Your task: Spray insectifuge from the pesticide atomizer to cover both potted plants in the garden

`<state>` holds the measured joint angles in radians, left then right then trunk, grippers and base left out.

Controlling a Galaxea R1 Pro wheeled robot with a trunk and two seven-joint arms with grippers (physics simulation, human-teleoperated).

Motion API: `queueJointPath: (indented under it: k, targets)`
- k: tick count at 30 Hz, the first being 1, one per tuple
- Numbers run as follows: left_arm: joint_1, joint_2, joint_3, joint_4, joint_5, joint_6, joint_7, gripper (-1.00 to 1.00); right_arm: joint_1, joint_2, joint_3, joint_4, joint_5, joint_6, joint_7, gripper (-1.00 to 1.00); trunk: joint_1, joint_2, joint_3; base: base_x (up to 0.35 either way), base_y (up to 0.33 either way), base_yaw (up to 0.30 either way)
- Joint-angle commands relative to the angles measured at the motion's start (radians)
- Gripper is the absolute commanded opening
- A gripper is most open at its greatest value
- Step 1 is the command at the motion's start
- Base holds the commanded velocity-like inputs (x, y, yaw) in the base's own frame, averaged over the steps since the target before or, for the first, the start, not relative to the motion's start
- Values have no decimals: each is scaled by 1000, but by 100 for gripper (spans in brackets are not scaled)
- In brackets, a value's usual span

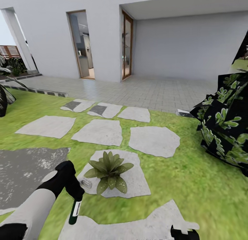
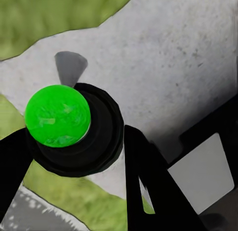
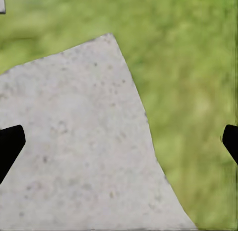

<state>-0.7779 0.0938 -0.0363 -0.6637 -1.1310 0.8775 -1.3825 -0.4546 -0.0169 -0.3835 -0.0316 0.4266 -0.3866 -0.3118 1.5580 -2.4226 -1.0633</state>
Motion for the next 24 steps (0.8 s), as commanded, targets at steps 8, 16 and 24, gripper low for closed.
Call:
queueJointPath:
  k: [8, 16, 24]
  targets:
    - [-4, 1, -6, 13, -6, 11, -18, -100, -1, -3, -8, 2, 13, -5, -4, 100, 0, 0, -1, 97, 83, -193]
    - [2, 2, -7, 14, -6, 9, -18, -100, -1, -9, -8, 4, 17, -6, -3, 100, 0, 0, -1, 193, 265, -3]
    - [2, 1, -2, 15, -7, 7, -17, -100, -1, -8, -8, 2, 16, -5, -6, 100, 0, 0, -1, 216, 184, -28]
